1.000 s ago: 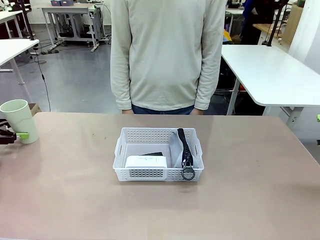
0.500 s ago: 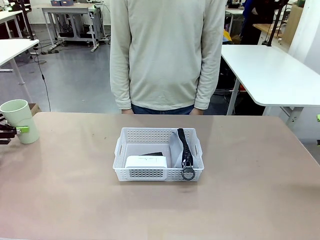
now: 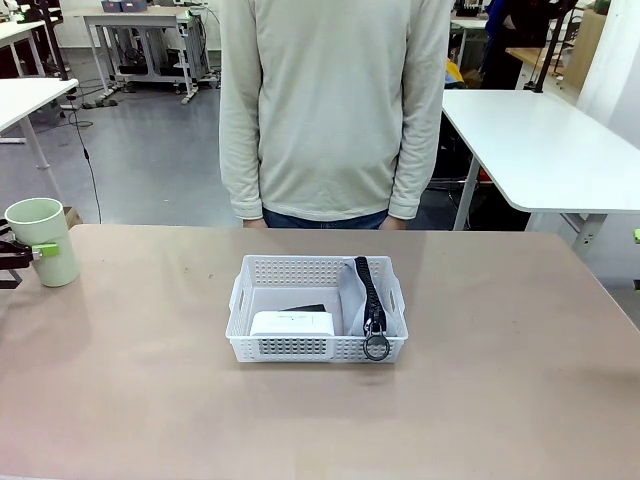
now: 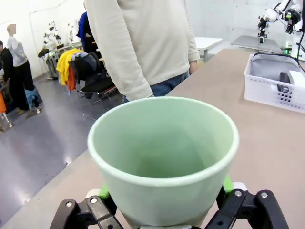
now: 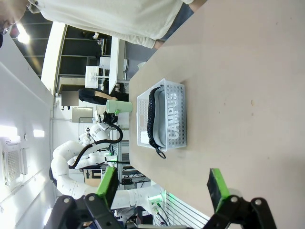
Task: Efficiently arrange items inside the basket to fit them all.
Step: Pick up the Reusable plastic cup and place it inside the Organizing basket.
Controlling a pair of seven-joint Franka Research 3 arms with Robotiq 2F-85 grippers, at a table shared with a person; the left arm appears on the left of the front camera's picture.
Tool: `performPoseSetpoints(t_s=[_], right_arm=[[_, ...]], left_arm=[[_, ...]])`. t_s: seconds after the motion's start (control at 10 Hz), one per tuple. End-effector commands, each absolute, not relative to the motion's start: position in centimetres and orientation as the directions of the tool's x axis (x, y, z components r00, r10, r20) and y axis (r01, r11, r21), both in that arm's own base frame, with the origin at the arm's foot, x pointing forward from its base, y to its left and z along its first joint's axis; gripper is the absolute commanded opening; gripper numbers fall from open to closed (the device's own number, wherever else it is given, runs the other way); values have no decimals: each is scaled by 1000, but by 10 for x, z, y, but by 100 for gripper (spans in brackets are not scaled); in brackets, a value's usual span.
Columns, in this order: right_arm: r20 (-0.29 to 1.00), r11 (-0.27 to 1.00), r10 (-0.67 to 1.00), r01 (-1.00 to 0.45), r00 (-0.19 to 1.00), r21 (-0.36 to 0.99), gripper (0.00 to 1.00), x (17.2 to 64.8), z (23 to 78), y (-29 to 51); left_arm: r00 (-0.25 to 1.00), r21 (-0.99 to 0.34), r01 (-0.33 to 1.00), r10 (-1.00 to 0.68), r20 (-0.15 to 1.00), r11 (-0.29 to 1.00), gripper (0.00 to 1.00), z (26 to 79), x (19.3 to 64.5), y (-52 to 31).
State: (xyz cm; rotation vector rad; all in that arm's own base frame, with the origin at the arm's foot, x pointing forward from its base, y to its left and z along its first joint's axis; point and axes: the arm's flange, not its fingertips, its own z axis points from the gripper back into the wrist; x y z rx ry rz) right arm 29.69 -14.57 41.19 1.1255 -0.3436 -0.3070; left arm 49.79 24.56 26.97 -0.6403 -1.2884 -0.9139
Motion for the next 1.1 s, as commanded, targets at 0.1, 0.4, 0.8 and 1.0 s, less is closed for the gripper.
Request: performPoseSetpoints(t_s=[0.1, 0.4, 0.8, 1.0], right_arm=[[139, 398, -400, 35, 906, 917, 100, 297, 413, -147], [139, 398, -400, 35, 906, 917, 100, 297, 413, -147], [139, 398, -400, 35, 906, 917, 100, 297, 413, -147], [139, 398, -400, 35, 906, 917, 100, 297, 413, -147]], left_arm=[[21, 93, 849, -209, 978, 520, 0, 271, 497, 250], [14, 103, 853, -219, 976, 512, 29, 275, 494, 252], [161, -27, 924, -324, 932, 381, 0, 386, 458, 249], [74, 45, 947, -355, 932, 317, 34, 437, 404, 242]])
